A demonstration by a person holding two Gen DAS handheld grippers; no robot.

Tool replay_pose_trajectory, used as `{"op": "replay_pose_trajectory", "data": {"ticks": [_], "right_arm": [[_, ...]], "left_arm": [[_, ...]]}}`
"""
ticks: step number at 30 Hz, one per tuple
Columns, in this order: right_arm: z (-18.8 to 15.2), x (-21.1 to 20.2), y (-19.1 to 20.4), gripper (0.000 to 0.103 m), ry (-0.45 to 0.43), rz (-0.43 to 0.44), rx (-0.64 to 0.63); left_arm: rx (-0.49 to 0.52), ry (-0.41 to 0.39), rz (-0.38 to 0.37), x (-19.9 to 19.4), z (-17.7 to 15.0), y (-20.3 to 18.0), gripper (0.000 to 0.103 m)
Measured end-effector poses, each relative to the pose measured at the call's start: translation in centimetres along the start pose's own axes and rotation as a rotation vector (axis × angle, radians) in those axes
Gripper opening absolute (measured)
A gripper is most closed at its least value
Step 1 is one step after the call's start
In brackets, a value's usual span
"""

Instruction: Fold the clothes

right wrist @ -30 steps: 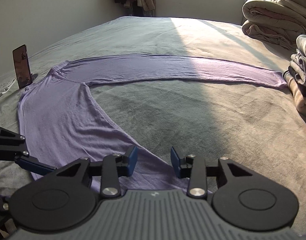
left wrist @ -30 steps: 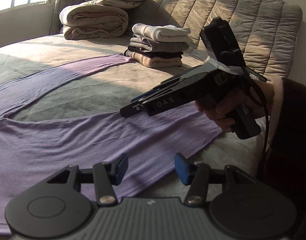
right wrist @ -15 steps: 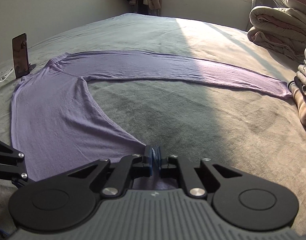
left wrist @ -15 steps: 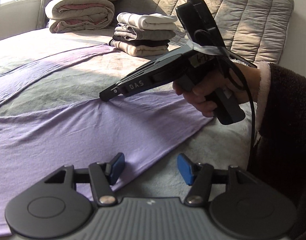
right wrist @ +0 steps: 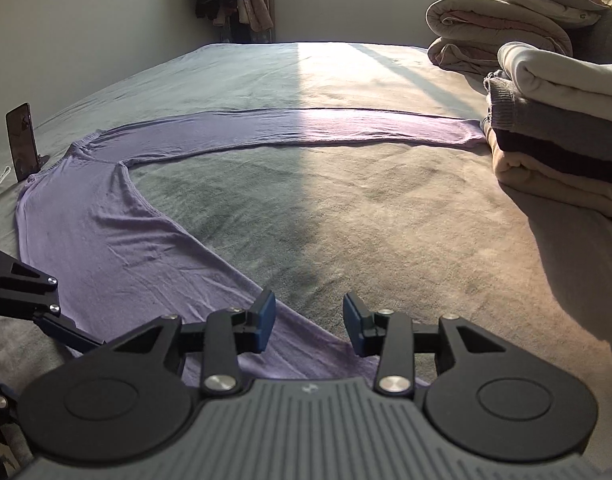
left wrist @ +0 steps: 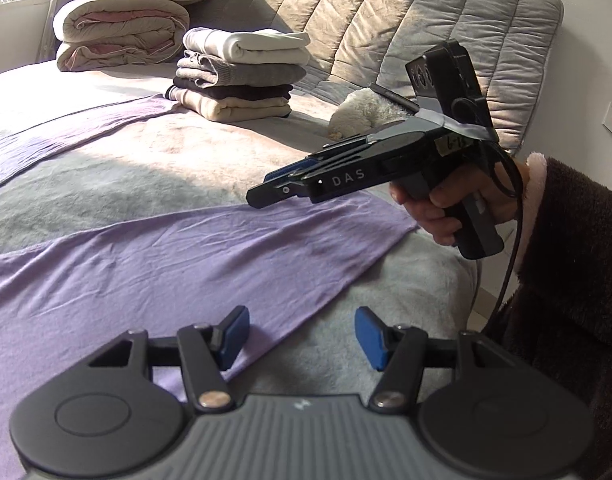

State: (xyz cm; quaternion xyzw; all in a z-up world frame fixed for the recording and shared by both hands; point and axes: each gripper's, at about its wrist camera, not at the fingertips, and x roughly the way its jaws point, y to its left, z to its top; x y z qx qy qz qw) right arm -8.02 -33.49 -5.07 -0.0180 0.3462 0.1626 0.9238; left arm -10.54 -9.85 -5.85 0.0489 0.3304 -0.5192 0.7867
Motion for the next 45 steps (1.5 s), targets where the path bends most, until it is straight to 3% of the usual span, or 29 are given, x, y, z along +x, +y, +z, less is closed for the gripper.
{"op": "replay_pose_trajectory", "data": {"ticks": [5,6,7,12,16,23,25,26,29,31,38,45], "right_arm": [[-0.9,0.7,-0.1,0.034,0.017,-0.034,-0.027],[-0.9,0.7,0.0,0.022,0.012,-0.033,-0.036],[-0.9,0.7,0.2,0.002,0.008,-0.031,-0.046],[-0.6,0.5,-0.1,0.002,-0.022,-0.069,-0.038],[-0.8,1.0,0.0,0.008,-0.003,-0.087,-0.052],[-0.2,-1.5,-3.4,0.021,-0.065,-0.133,0.130],[-0.3,-1.7,-4.0,0.041,-0.073,-0.143,0.172],[-0.3,-1.6,-4.0,0.043,-0.071,-0.143,0.180],[-0.2,-1.1,-3.5,0.046,-0.059,-0.135,0.166],[0.1,-0.8,-2.9,0.056,-0.056,-0.129,0.150],[1.7,1.1,-0.7,0.063,-0.051,-0.103,0.139],[4.1,4.1,3.4,0.069,-0.048,-0.039,0.125]], "left_arm": [[0.020,0.008,-0.024,1.8,0.4,-1.0,0.061],[0.022,0.009,-0.028,2.0,0.4,-1.1,0.061],[0.025,0.012,-0.032,2.2,0.5,-1.2,0.062],[0.048,0.033,-0.058,2.7,0.6,-1.7,0.066],[0.050,0.033,-0.066,2.7,0.5,-1.6,0.068],[-0.002,0.023,-0.071,1.9,0.7,-0.7,0.068],[-0.032,0.012,-0.059,1.5,0.9,-0.1,0.070],[-0.051,0.003,-0.048,1.3,1.0,0.2,0.073],[-0.114,-0.032,0.018,0.6,1.9,1.6,0.077],[-0.149,-0.054,0.081,-0.1,2.4,2.6,0.082],[-0.236,-0.069,0.443,-3.2,3.4,6.9,0.082],[-0.469,-0.101,0.715,-8.3,2.2,14.6,0.082]]}}
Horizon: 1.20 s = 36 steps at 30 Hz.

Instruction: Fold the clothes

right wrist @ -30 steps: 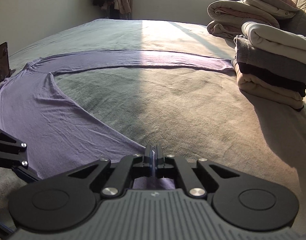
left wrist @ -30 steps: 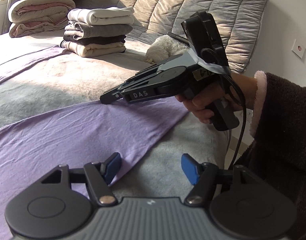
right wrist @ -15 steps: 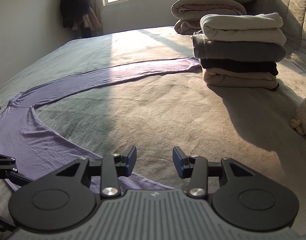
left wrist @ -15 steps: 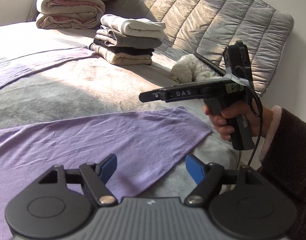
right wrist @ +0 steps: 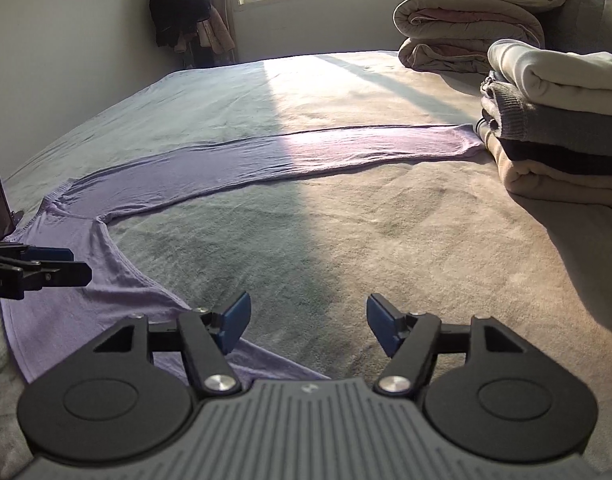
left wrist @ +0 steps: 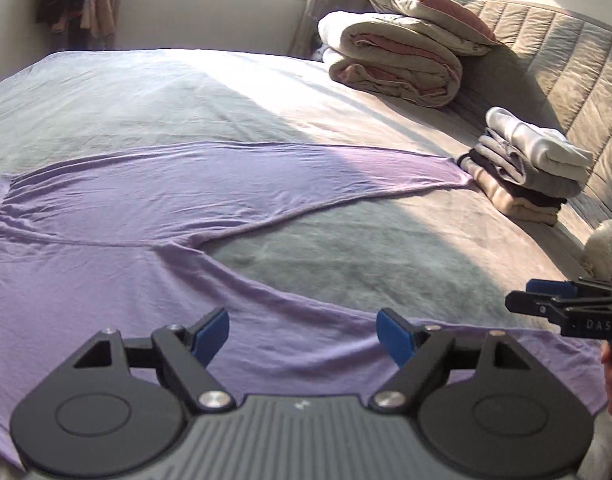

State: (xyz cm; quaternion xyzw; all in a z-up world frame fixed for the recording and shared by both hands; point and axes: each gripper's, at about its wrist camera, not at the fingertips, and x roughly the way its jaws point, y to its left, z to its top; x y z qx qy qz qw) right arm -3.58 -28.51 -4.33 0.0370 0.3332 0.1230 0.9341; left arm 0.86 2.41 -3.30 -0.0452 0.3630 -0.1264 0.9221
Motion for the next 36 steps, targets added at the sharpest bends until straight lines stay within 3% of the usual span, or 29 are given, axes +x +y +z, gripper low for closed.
{"op": "replay_pose_trajectory", "data": {"ticks": [6,11,14,16,21,27,30,36], "right_arm": [[1.2,3.0,5.4,0.073,0.022,0.085,-0.025],[2.8,5.4,10.2,0.081,0.063,0.144,-0.140],[4.4,7.2,12.9,0.081,0.077,0.163,-0.212],[5.7,8.7,14.7,0.082,0.080,0.184,-0.245],[8.8,13.4,19.5,0.082,0.070,0.229,-0.336],[12.3,19.0,24.4,0.083,0.064,0.289,-0.422],[13.7,21.3,25.9,0.089,0.061,0.306,-0.442],[15.6,26.0,27.7,0.095,0.070,0.270,-0.506]], "left_arm": [[-0.178,-0.054,0.229,-0.3,1.5,9.0,0.080],[-0.244,-0.104,0.309,-1.1,1.2,14.5,0.074],[-0.278,-0.130,0.297,-1.4,1.4,17.1,0.067],[-0.312,-0.153,0.277,-1.5,1.5,18.5,0.047],[-0.357,-0.157,0.241,-1.2,1.6,20.5,0.038],[-0.353,-0.136,0.237,-0.8,1.6,21.2,0.035],[-0.352,-0.131,0.234,-0.7,1.5,21.4,0.035],[-0.341,-0.126,0.247,-0.5,1.5,21.2,0.035]]}}
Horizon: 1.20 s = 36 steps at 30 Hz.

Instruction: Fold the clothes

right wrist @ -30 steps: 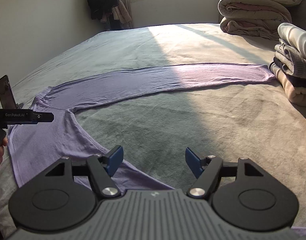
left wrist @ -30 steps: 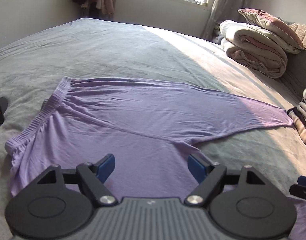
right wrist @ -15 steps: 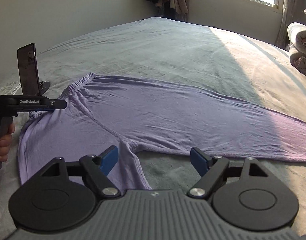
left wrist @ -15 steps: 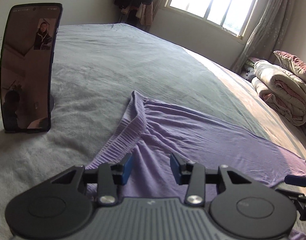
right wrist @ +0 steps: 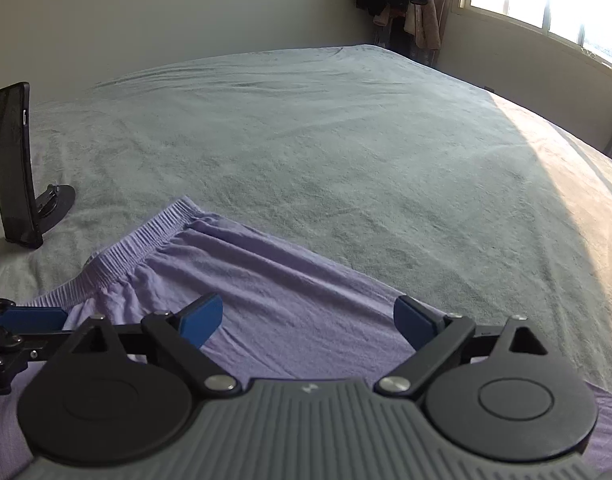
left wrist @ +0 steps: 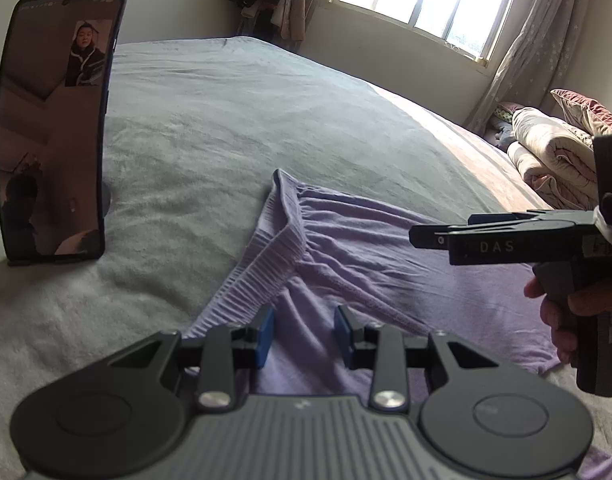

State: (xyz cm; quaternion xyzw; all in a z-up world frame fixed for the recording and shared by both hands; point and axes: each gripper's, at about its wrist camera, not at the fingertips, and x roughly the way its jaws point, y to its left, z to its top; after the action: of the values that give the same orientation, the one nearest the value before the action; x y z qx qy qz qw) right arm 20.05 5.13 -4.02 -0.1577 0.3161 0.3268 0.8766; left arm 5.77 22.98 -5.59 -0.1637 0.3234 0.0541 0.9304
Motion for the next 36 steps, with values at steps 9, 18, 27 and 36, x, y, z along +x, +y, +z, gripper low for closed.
{"op": "replay_pose_trajectory", "data": {"ticks": [9,18,27,36], "right_arm": [[0.9,3.5,-2.4,0.089,0.073,-0.043,0.053],[0.7,2.4,-1.6,0.002,0.072,-0.046,0.085],[1.1,-3.9,0.5,0.000,0.032,-0.075,0.024],[0.7,-11.3,3.5,0.000,-0.006,0.003,0.067]], "left_arm": [[-0.006,0.012,0.001,0.2,0.2,0.2,0.033],[-0.042,0.030,0.010,0.8,0.4,1.5,0.012],[-0.051,0.036,0.001,1.0,0.5,1.8,0.011],[-0.081,0.039,0.000,1.1,0.8,2.2,0.008]]}}
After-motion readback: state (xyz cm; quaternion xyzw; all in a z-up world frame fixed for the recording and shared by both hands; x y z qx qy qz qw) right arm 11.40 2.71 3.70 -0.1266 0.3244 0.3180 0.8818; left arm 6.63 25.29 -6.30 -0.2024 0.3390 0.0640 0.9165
